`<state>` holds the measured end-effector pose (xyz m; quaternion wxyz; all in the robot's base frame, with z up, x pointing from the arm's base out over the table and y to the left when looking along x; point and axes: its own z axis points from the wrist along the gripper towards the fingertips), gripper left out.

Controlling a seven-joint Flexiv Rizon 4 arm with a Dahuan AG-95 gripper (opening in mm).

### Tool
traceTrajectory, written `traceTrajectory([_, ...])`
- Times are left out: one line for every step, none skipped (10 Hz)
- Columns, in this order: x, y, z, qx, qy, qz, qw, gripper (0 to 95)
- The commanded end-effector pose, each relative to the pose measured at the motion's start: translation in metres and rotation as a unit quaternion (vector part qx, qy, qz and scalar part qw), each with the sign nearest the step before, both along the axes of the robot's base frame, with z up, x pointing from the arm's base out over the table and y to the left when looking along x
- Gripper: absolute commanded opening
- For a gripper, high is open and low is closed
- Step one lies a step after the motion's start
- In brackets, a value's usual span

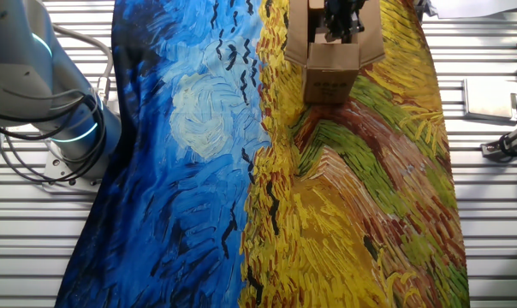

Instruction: Open a box

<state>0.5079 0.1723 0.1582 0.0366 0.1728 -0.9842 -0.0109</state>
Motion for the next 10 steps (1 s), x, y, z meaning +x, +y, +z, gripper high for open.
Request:
traceTrajectory([-0.002,-0.007,0.006,-0.002,0.001,0.008,1.0,0.0])
traceTrajectory([-0.003,-0.01,0.009,-0.001,0.001,0.01,0.9999,0.0])
traceTrajectory([-0.003,-0.013,0.011,-0.001,0.002,0.012,0.9999,0.0])
traceTrajectory([-0.003,-0.018,0.016,-0.001,0.004,0.017,0.9998,0.0])
traceTrajectory([-0.003,-0.022,0.019,0.001,0.004,0.021,0.9998,0.0])
traceTrajectory([-0.004,-0.023,0.021,0.003,0.003,0.016,0.9999,0.0])
traceTrajectory([-0.004,-0.02,0.022,0.003,0.003,0.015,0.9999,0.0])
traceTrajectory([-0.003,-0.011,0.022,0.003,0.003,0.01,0.9999,0.0])
traceTrajectory([-0.001,0.001,0.018,0.003,0.002,0.001,1.0,0.0])
traceTrajectory([0.0,0.01,0.013,0.003,0.0,-0.005,1.0,0.0])
